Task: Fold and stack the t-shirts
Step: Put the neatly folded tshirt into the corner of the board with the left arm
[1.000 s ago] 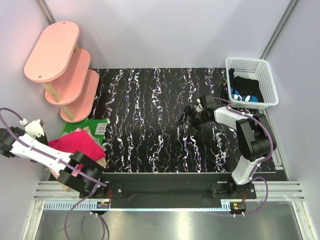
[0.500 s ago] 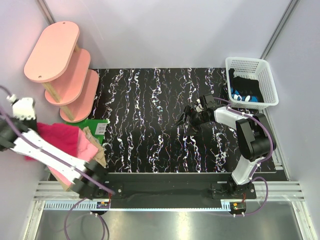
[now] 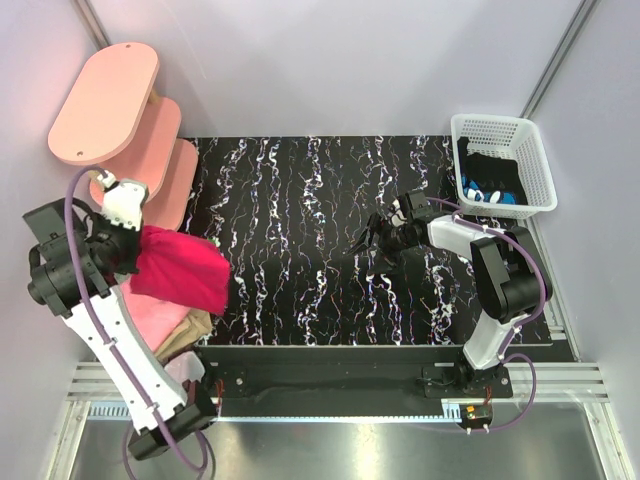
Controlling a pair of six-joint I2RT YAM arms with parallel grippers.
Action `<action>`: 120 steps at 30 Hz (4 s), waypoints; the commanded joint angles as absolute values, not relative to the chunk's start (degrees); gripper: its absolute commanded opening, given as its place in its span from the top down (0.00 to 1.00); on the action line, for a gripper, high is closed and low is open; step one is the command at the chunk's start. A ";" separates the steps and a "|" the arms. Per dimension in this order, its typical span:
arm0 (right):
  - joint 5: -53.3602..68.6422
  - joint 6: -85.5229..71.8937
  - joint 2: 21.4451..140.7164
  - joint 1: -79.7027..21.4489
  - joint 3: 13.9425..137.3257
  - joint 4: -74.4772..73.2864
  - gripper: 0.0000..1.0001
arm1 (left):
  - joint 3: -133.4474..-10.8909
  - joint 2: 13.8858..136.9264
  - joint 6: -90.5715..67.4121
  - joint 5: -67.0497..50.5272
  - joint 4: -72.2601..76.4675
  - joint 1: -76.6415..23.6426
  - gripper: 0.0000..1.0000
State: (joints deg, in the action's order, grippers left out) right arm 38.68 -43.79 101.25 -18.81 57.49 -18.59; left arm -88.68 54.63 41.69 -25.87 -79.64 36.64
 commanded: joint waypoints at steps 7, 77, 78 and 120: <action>39.90 -43.77 100.28 -19.25 56.78 -16.35 0.12 | -82.01 45.28 37.35 -17.15 -88.68 30.41 1.00; 38.32 -42.80 99.67 -21.53 54.84 -16.88 0.12 | -71.62 63.18 41.21 -14.83 -62.84 63.70 1.00; 38.32 -42.80 99.67 -21.53 54.93 -16.87 0.12 | -73.63 64.59 41.92 -15.55 -62.84 65.37 1.00; 39.20 -43.86 103.62 -25.14 60.47 -16.08 0.12 | -72.87 64.08 65.57 -38.94 -81.30 58.46 0.01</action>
State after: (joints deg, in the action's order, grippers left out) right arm 38.63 -43.90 103.59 -24.38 58.28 -17.19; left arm -69.17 66.83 57.56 -32.47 -64.77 62.08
